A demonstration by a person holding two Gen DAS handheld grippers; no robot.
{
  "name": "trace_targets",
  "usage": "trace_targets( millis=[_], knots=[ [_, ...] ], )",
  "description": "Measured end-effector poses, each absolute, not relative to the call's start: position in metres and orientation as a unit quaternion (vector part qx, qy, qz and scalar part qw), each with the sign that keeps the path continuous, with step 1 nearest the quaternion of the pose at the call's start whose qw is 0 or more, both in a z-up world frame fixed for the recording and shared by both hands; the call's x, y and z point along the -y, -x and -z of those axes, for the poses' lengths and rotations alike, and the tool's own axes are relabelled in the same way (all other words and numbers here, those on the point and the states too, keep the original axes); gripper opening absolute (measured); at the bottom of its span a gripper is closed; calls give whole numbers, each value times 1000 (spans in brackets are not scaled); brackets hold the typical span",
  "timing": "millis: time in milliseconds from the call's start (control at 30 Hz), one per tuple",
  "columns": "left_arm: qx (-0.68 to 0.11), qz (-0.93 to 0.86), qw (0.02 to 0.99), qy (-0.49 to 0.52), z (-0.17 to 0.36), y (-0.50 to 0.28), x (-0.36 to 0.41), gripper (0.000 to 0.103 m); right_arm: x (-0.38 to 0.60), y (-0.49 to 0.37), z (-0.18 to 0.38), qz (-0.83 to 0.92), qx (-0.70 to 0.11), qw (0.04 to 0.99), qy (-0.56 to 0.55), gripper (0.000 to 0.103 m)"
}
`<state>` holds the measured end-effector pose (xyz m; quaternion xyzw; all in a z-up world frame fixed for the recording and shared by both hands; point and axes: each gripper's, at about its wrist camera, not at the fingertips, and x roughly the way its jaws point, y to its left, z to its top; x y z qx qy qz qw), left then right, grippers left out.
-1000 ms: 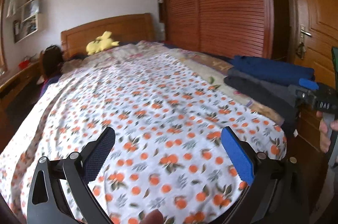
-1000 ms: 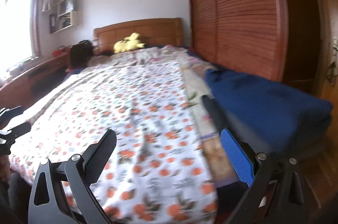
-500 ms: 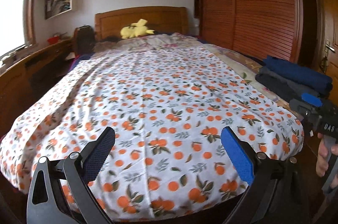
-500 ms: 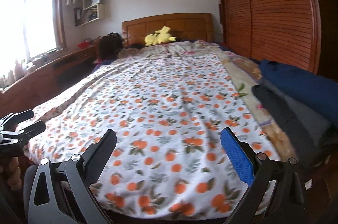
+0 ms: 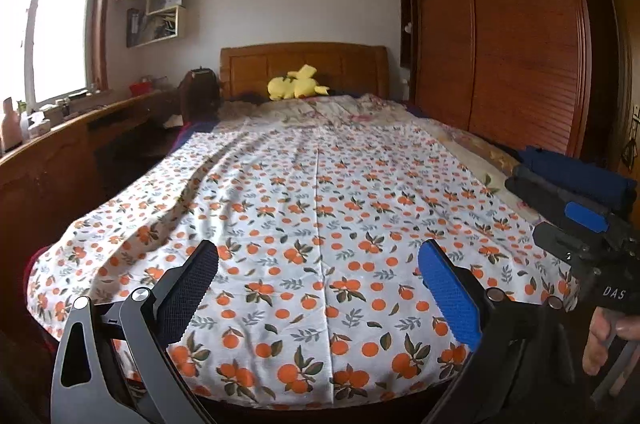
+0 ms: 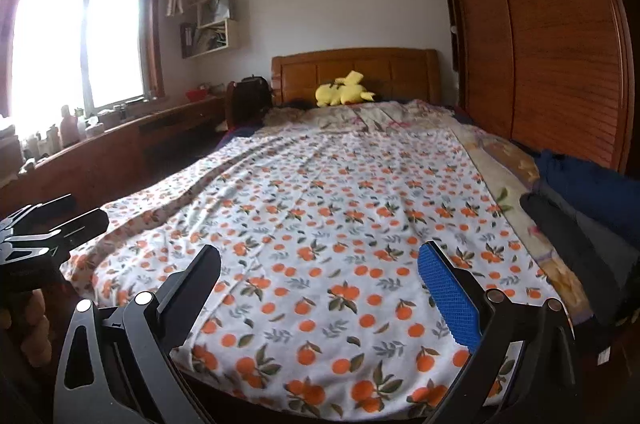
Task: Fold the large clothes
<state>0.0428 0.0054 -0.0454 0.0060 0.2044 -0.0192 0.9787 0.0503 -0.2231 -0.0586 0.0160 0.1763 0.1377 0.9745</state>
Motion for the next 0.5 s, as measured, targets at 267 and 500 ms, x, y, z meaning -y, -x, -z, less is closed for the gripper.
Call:
trace_targets(
  millis=[267, 500],
  knots=[
    [-180, 12, 984, 0, 20, -23, -12, 101, 219, -35, 33, -140, -147, 979, -18, 95],
    [-163, 16, 986, 1, 5, -8, -12, 101, 223, -26, 21, -127, -128, 984, -12, 95]
  ],
)
